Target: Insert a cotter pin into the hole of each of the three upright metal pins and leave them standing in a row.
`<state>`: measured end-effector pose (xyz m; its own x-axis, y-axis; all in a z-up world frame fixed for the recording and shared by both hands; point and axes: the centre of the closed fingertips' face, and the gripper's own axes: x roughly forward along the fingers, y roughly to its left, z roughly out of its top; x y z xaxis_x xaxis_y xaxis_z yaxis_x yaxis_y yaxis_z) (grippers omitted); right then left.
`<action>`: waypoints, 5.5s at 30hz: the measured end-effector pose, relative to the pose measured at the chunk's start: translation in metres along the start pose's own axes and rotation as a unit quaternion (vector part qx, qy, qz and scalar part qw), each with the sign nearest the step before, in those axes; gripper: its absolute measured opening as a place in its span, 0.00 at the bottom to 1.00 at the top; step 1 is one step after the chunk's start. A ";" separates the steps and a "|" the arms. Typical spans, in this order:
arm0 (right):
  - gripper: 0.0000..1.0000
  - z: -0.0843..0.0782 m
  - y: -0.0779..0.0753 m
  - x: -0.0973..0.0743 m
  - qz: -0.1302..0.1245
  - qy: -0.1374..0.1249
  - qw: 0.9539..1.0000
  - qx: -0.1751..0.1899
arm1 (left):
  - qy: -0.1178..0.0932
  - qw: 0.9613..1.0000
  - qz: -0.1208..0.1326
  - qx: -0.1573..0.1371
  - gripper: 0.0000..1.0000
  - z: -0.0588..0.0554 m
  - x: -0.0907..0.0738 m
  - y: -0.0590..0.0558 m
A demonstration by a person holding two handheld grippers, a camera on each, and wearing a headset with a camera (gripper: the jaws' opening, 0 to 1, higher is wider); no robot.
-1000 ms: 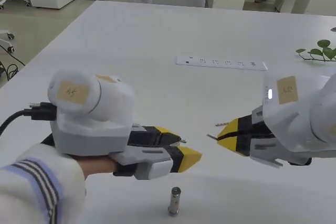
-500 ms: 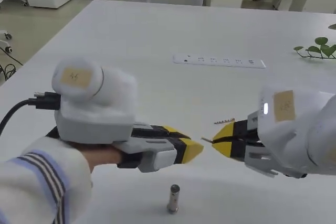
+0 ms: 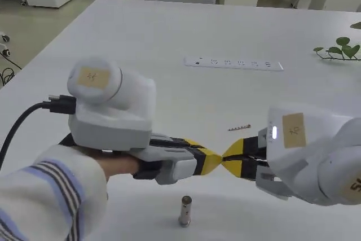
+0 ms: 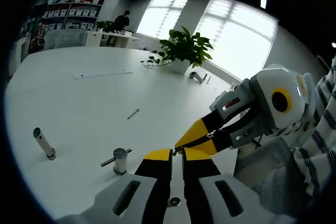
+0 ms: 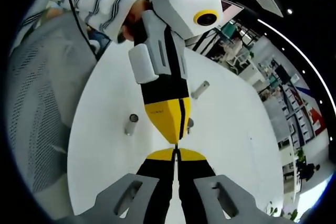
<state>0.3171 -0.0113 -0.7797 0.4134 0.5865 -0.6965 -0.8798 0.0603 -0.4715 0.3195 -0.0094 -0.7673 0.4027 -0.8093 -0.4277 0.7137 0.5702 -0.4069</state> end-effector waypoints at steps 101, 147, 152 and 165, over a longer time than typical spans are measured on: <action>0.16 0.006 0.030 -0.032 0.158 -0.099 0.968 0.167 | 0.001 0.949 -0.126 0.288 0.00 -0.003 -0.021 -0.046; 0.03 0.016 0.045 -0.036 0.208 -0.081 0.965 0.136 | 0.036 0.947 -0.139 0.288 0.00 -0.020 -0.018 -0.049; 0.03 0.016 0.045 -0.035 0.205 -0.077 0.966 0.137 | 0.035 0.950 -0.132 0.282 0.01 -0.021 -0.018 -0.047; 0.03 0.011 0.039 -0.027 0.188 -0.067 0.966 0.166 | 0.027 0.958 -0.097 0.269 0.15 -0.022 -0.022 -0.034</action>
<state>0.2690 -0.0160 -0.7735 0.0366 0.7155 -0.6976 -0.9977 0.0659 0.0153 0.2740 -0.0081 -0.7615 0.2120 -0.8758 -0.4336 0.9702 0.2420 -0.0143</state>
